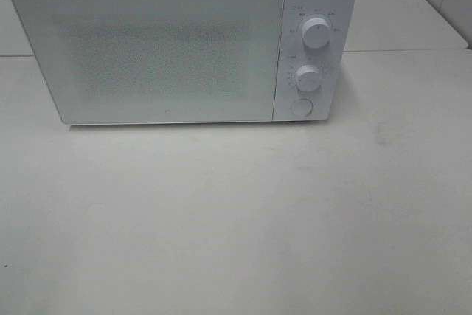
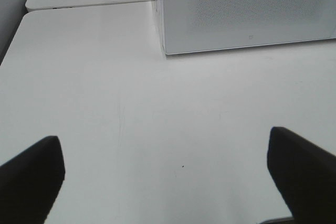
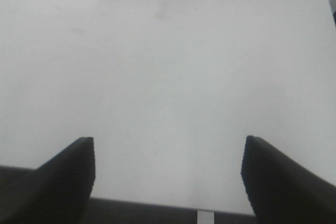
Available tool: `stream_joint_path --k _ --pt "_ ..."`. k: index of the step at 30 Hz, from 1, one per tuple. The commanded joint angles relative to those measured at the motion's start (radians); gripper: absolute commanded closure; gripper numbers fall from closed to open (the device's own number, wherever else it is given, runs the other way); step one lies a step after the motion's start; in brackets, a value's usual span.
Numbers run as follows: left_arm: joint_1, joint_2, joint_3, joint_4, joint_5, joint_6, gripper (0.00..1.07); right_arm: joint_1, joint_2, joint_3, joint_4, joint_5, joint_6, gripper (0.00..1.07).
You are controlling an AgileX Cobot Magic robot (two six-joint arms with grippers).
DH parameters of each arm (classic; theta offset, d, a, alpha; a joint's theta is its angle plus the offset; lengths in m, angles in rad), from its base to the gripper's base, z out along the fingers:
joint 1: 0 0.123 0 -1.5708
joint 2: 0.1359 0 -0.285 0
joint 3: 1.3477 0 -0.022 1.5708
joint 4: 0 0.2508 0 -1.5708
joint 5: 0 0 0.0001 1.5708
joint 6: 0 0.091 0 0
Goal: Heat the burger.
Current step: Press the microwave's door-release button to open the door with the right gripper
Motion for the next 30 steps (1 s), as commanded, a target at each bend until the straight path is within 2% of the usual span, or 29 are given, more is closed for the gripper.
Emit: stream_joint_path --k 1,4,30 --pt "-0.001 -0.021 0.002 -0.002 -0.001 -0.006 0.06 -0.054 -0.082 0.02 -0.01 -0.073 -0.013 0.33" --pt "-0.001 -0.021 0.002 -0.001 -0.001 -0.006 0.06 -0.075 -0.15 0.039 -0.009 -0.08 -0.014 0.33" --pt "-0.001 -0.02 0.002 -0.001 0.0 -0.006 0.06 -0.077 -0.147 0.038 -0.009 -0.08 -0.014 0.33"
